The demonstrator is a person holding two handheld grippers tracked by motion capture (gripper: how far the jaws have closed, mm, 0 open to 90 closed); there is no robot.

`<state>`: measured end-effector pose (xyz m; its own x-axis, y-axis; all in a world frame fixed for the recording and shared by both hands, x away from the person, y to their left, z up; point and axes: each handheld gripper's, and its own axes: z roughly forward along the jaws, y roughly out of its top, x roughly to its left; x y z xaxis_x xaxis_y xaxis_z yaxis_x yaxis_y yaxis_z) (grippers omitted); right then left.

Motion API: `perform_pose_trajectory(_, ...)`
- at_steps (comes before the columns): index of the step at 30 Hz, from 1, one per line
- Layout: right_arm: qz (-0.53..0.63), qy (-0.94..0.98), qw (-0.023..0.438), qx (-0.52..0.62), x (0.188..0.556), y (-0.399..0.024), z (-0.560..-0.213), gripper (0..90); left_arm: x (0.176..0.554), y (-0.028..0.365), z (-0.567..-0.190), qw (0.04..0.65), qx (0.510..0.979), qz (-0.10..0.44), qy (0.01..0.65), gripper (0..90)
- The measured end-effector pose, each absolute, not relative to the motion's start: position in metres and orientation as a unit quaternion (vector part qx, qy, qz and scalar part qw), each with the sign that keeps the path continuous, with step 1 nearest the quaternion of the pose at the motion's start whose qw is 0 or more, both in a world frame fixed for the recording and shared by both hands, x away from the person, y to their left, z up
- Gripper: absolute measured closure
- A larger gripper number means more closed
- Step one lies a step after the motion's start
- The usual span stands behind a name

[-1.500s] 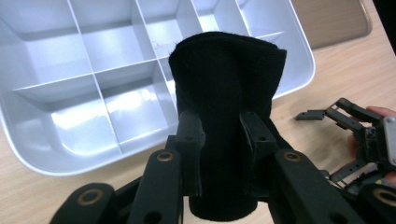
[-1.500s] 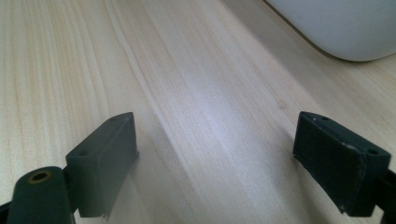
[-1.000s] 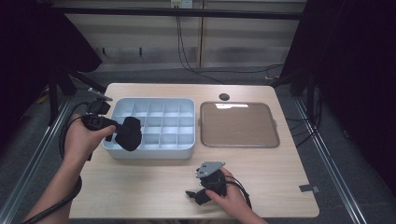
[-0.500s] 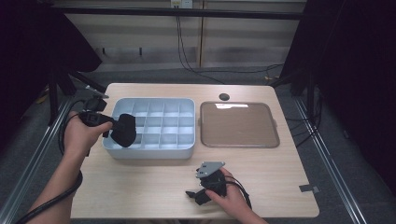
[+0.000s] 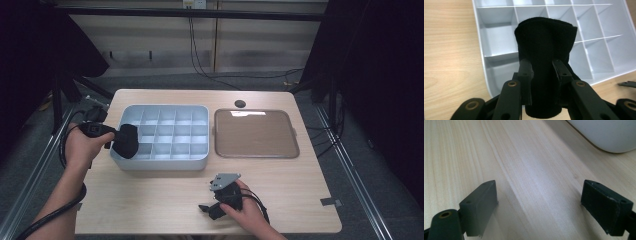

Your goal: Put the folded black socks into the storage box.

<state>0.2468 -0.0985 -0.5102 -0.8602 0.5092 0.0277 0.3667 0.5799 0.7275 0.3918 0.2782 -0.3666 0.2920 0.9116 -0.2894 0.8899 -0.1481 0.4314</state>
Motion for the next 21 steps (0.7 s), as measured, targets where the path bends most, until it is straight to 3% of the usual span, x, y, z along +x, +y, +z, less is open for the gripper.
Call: perform_pose_trajectory(21,0.387,0.884,0.092,0.245,0.246,-0.098,-0.51,13.1,0.395,0.283,-0.388,0.224,0.763,0.035,0.605,72.0)
